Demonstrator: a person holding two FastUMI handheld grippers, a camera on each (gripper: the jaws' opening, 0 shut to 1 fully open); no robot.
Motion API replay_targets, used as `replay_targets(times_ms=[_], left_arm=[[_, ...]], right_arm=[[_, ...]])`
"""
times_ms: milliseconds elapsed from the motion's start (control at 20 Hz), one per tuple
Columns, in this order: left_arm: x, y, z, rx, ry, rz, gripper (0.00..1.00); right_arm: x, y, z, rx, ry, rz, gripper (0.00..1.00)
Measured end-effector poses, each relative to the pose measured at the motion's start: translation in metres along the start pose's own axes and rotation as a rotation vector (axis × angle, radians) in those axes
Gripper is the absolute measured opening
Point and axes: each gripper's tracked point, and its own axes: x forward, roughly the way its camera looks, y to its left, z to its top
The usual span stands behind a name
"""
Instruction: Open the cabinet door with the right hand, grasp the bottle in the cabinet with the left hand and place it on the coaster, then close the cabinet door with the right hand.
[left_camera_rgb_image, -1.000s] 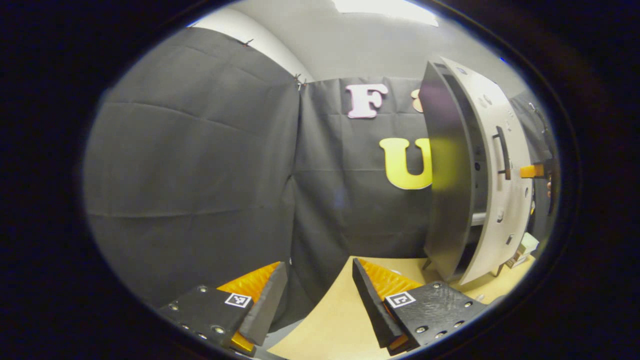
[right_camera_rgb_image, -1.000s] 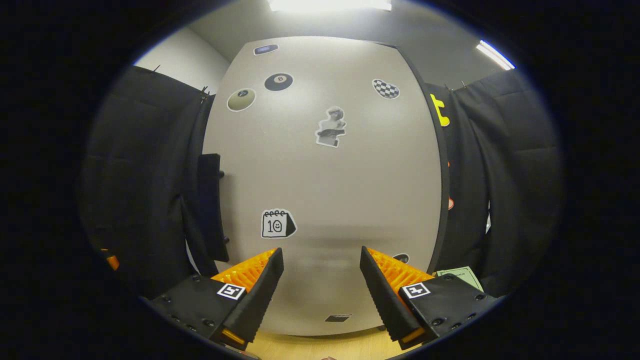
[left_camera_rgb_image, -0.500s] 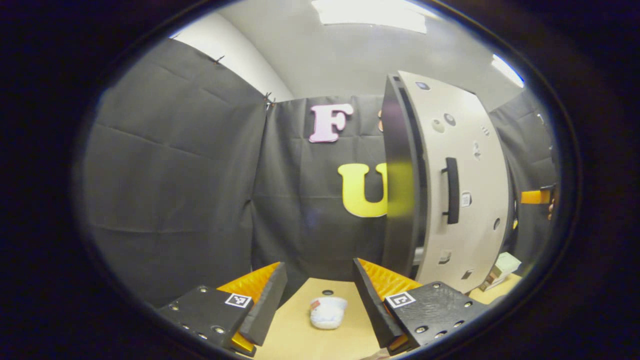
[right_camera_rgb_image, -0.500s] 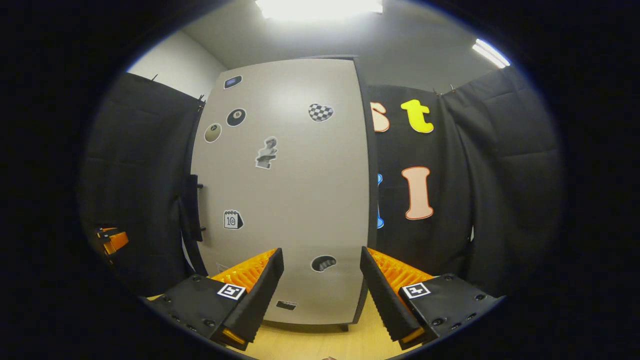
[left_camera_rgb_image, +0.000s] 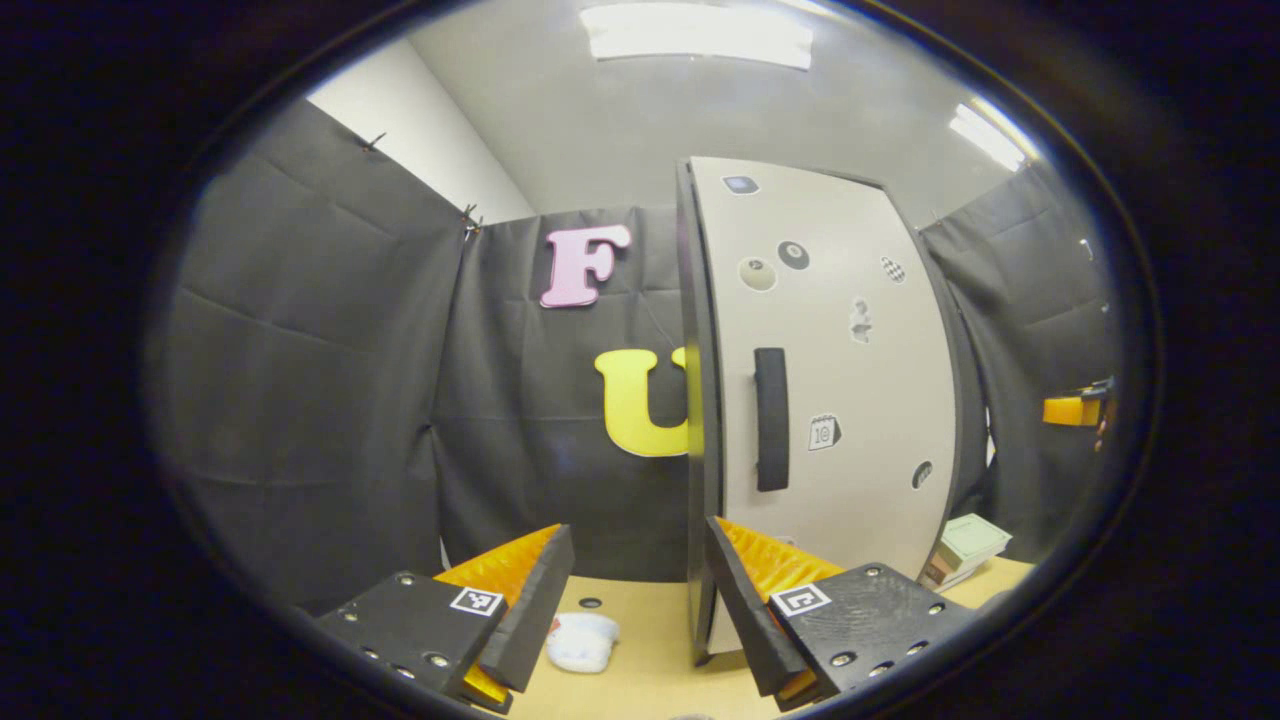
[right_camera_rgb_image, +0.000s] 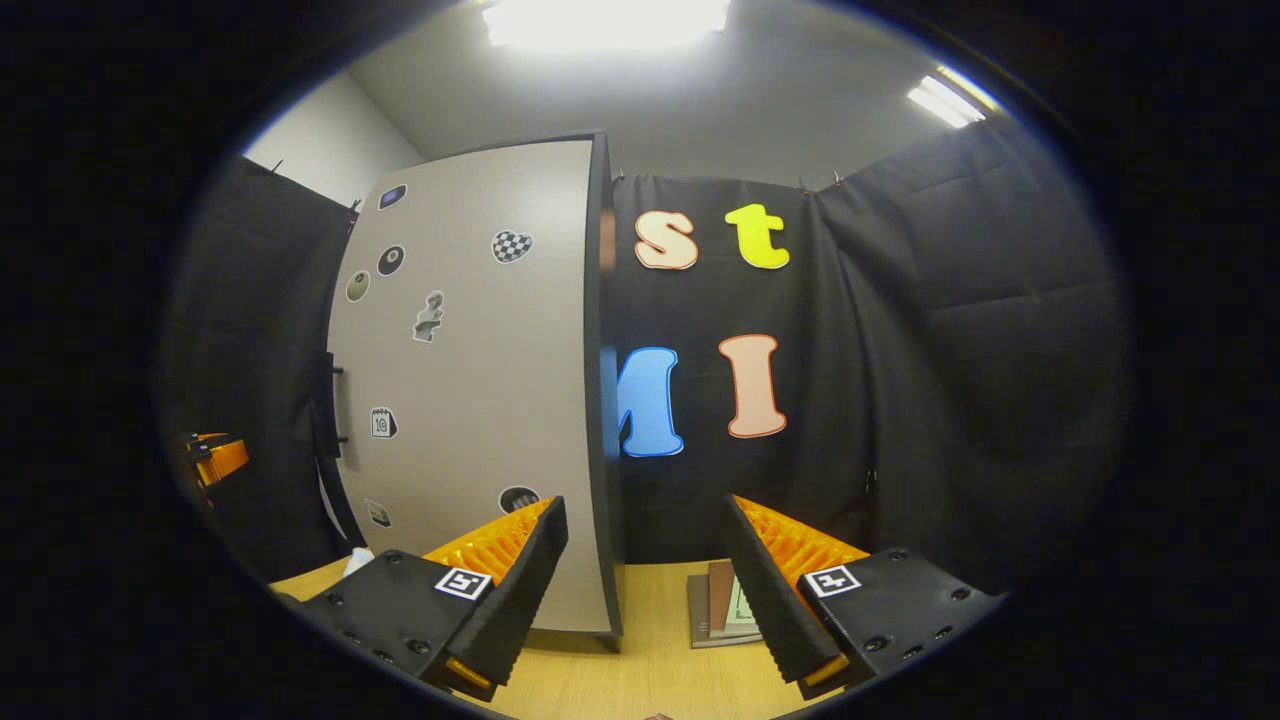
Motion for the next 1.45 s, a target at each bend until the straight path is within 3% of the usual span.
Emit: replay_targets(times_ms=[500, 1050, 1450], left_arm=[[-0.003, -0.022, 0.000, -0.002, -0.001, -0.021, 0.80], [-0.005, -0.004, -0.005, 0.003, -0.002, 0.003, 0.83], [0.000, 0.007, -0.008, 0.012, 0.002, 0.016, 0.80]], right_arm=[[-0.027, -0.027, -0.008, -0.028, -0.002, -0.003, 0.98], [-0.027, -0.018, 0.000, -0.025, -0.013, 0.035, 0.98], [-0.021, -0.014, -0.004, -0.022, -0.004, 0.046, 0.98]])
